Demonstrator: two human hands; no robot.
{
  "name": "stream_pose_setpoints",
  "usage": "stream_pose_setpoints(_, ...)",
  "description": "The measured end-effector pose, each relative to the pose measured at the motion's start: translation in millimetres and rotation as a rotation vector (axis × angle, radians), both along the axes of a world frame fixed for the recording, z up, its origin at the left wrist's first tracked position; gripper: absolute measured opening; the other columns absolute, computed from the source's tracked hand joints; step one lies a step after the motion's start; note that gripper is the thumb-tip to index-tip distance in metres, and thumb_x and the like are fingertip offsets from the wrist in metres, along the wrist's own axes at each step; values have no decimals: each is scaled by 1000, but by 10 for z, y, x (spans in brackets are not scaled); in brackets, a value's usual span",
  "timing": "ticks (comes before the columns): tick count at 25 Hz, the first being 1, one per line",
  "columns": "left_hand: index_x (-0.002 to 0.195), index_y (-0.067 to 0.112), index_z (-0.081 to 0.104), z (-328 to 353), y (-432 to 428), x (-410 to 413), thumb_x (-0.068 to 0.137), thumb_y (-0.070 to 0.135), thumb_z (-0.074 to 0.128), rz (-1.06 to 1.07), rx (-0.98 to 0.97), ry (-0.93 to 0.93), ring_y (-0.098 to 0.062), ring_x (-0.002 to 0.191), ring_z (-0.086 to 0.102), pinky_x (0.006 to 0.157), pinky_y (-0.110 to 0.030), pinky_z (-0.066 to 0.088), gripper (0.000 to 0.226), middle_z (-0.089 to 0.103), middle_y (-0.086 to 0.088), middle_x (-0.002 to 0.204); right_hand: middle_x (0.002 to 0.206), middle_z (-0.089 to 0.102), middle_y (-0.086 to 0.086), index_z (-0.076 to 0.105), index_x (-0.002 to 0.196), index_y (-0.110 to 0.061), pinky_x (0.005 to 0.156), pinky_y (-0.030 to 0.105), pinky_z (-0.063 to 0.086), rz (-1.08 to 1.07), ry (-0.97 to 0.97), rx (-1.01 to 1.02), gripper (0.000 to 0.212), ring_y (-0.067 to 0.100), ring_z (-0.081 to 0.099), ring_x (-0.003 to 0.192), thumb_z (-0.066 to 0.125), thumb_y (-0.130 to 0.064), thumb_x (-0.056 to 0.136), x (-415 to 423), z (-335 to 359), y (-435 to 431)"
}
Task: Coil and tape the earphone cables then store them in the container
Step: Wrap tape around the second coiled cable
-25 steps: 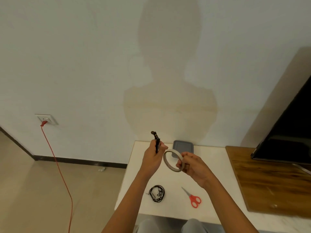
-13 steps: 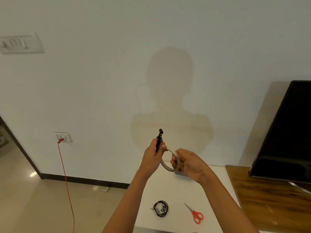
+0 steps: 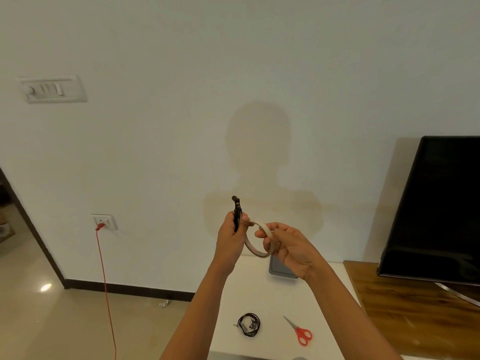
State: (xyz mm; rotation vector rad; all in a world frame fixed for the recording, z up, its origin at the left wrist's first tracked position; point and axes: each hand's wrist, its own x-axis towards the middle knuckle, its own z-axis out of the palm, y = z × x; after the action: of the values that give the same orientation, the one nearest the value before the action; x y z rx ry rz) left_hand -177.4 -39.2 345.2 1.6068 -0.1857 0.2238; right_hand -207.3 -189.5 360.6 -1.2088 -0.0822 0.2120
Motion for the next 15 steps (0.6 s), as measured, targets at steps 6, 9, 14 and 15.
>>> stream_pose_setpoints(6,100,15,56,165,8,-126,96,24,54,-30,144,-112,3,80,60,74,-7,46,11,63,6,91,75,70,12,60,77,-8,72,33,47,-68,74,-166,16,14,54,54,49,-11,89,-79,201,51)
stream_pose_setpoints(9,97,18,55,256,-18,-195,93,22,58,-61,286,-176,2,69,54,67,-9,44,6,63,8,90,74,70,10,61,79,-7,66,27,49,-45,86,-288,14,14,57,56,49,-11,86,-136,341,70)
stream_pose_setpoints(14,98,19,56,305,103,-262,94,28,57,-99,288,-195,-8,66,50,66,-18,42,10,63,9,81,72,67,10,57,78,-8,61,25,44,-26,-12,-185,16,14,56,57,46,-7,90,-176,429,-19)
stream_pose_setpoints(15,98,19,56,289,142,-258,94,29,57,-89,274,-176,-12,71,54,69,-22,44,11,65,5,84,71,67,10,56,77,-8,63,27,44,-18,-27,-134,18,15,55,58,45,-8,91,-182,426,-47)
